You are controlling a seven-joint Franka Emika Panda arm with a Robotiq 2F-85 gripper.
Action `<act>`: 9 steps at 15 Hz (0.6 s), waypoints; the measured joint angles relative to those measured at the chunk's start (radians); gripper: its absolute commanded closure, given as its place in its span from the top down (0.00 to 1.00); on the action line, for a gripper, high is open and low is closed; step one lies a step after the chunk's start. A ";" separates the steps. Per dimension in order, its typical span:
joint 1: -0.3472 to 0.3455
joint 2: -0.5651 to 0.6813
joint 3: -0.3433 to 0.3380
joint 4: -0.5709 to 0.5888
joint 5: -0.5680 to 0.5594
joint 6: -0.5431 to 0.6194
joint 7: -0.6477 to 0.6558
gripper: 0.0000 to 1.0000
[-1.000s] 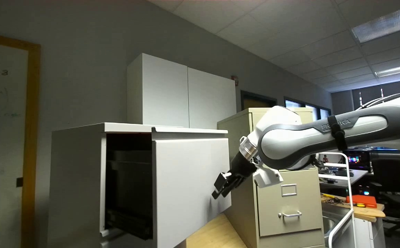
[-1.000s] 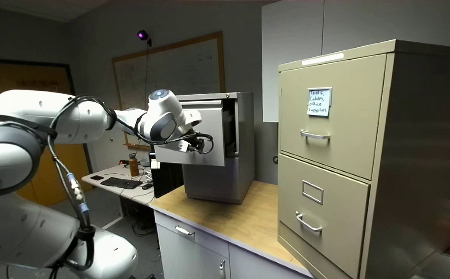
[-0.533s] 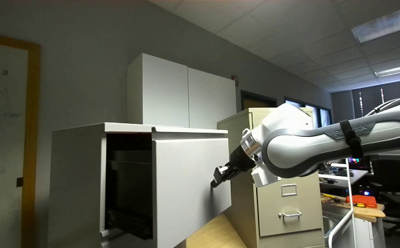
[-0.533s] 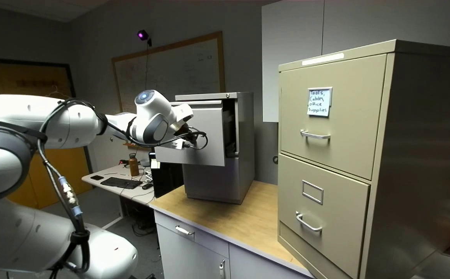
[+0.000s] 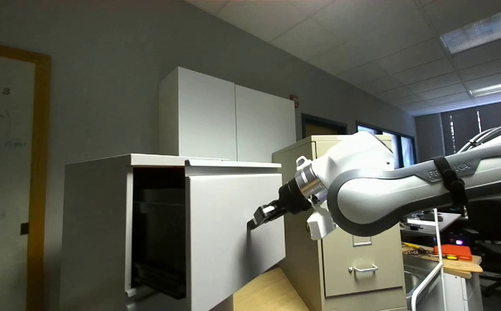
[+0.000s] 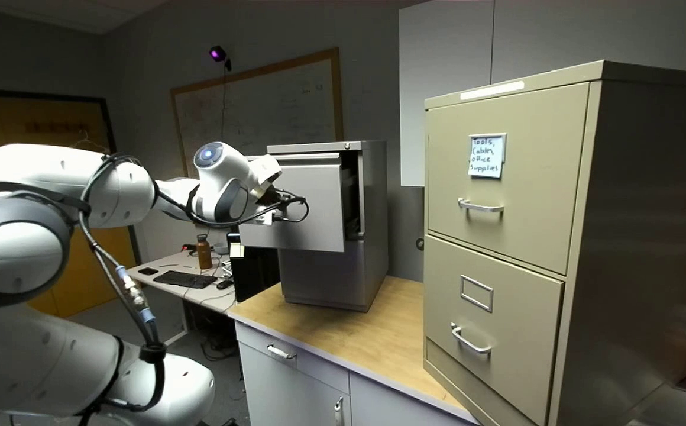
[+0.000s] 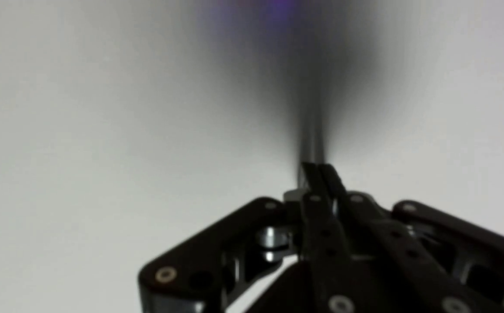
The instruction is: Push the top drawer of the left cabinet shut
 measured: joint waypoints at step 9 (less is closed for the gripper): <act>0.251 0.238 -0.184 0.211 0.027 0.016 -0.139 0.05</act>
